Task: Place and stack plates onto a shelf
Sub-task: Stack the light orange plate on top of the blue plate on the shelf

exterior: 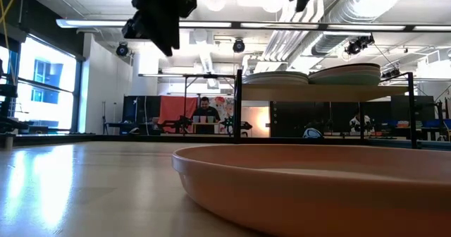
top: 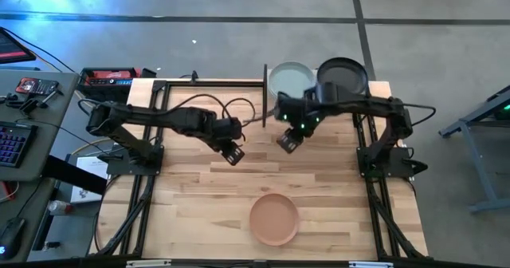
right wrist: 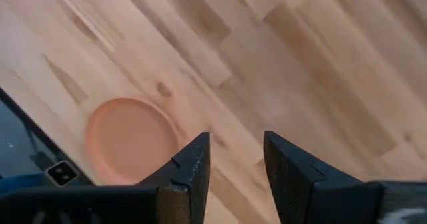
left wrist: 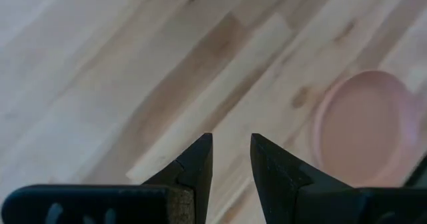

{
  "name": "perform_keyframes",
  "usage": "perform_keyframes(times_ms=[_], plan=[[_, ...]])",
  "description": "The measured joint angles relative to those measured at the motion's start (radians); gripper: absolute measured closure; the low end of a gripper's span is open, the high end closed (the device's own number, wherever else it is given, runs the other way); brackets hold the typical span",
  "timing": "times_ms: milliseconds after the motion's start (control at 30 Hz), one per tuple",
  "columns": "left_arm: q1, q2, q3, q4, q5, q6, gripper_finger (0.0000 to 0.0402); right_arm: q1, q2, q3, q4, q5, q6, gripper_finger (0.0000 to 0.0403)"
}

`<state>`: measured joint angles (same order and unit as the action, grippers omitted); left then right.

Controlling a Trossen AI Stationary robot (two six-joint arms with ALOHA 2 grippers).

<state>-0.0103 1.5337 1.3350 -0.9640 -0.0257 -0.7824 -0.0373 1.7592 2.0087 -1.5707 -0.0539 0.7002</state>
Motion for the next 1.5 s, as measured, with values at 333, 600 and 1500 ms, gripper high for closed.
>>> perform_keyframes(times_ms=[333,600,1500], plan=[[-0.105,0.020,0.000,0.114,0.044,-0.047,0.0312,0.217,0.000,-0.001,0.002,0.034,0.271,0.0286],[-0.177,0.146,0.000,0.177,0.046,-0.054,0.0312,0.355,0.000,-0.001,0.013,0.105,0.445,0.0286],[-0.261,0.410,0.000,0.499,0.112,-0.080,0.0312,0.472,0.001,-0.002,0.053,0.235,0.560,0.0286]])
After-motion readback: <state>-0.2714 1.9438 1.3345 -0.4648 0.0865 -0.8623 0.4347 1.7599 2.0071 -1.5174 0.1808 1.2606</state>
